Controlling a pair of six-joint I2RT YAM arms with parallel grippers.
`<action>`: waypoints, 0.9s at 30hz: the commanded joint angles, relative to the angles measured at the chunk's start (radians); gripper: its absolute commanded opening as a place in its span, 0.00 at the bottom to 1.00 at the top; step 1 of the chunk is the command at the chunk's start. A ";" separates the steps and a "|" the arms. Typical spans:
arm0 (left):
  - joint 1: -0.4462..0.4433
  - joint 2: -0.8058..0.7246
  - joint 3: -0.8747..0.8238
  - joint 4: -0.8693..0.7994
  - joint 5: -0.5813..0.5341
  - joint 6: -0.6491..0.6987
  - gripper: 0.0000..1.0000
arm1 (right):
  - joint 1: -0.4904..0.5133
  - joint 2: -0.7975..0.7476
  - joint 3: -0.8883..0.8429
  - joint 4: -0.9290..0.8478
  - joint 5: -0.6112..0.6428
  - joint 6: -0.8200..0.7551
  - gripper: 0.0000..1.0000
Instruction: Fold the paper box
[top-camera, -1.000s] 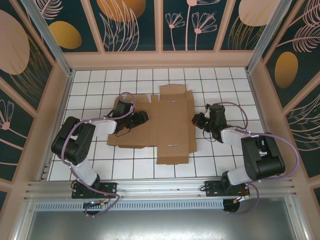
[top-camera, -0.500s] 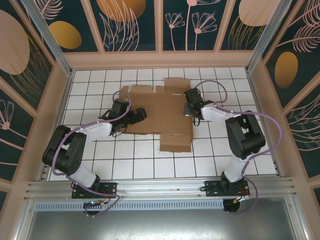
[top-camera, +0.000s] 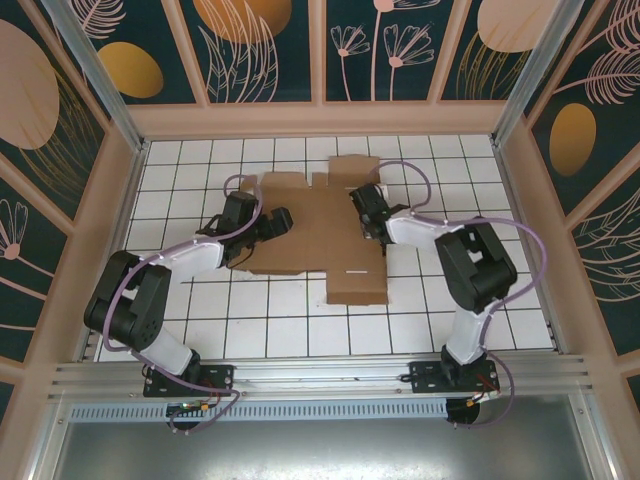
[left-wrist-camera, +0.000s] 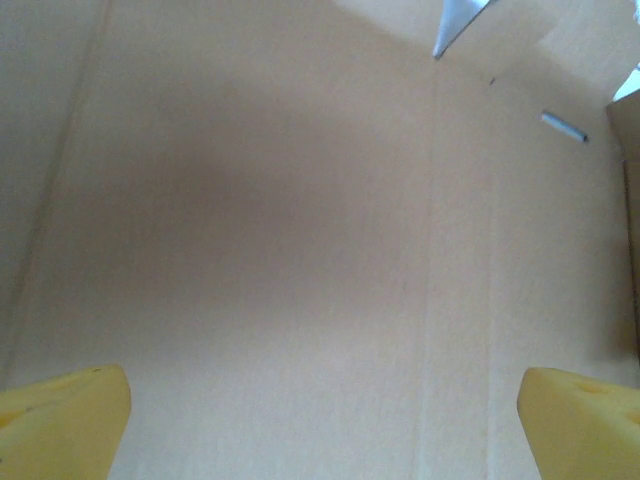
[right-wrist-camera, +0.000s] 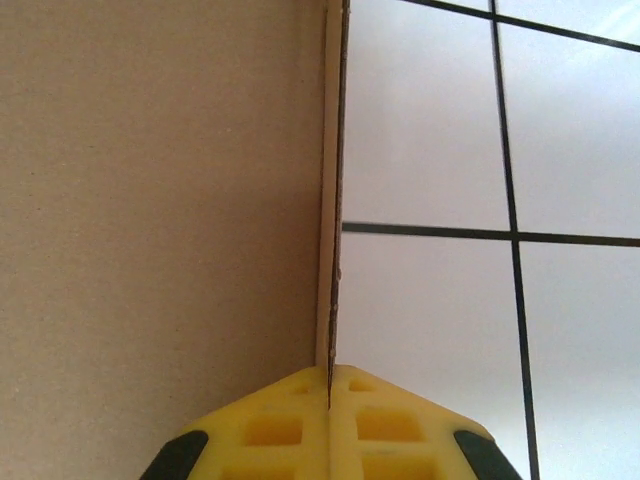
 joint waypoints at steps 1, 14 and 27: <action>0.008 0.028 0.084 0.108 0.066 0.068 0.99 | -0.015 -0.104 -0.098 0.206 -0.217 -0.170 0.00; 0.008 0.344 0.551 -0.244 0.037 0.405 0.92 | -0.097 -0.211 -0.233 0.405 -0.349 -0.253 0.00; 0.010 0.486 0.614 -0.205 0.223 0.340 0.88 | -0.081 -0.158 -0.154 0.306 -0.288 -0.211 0.00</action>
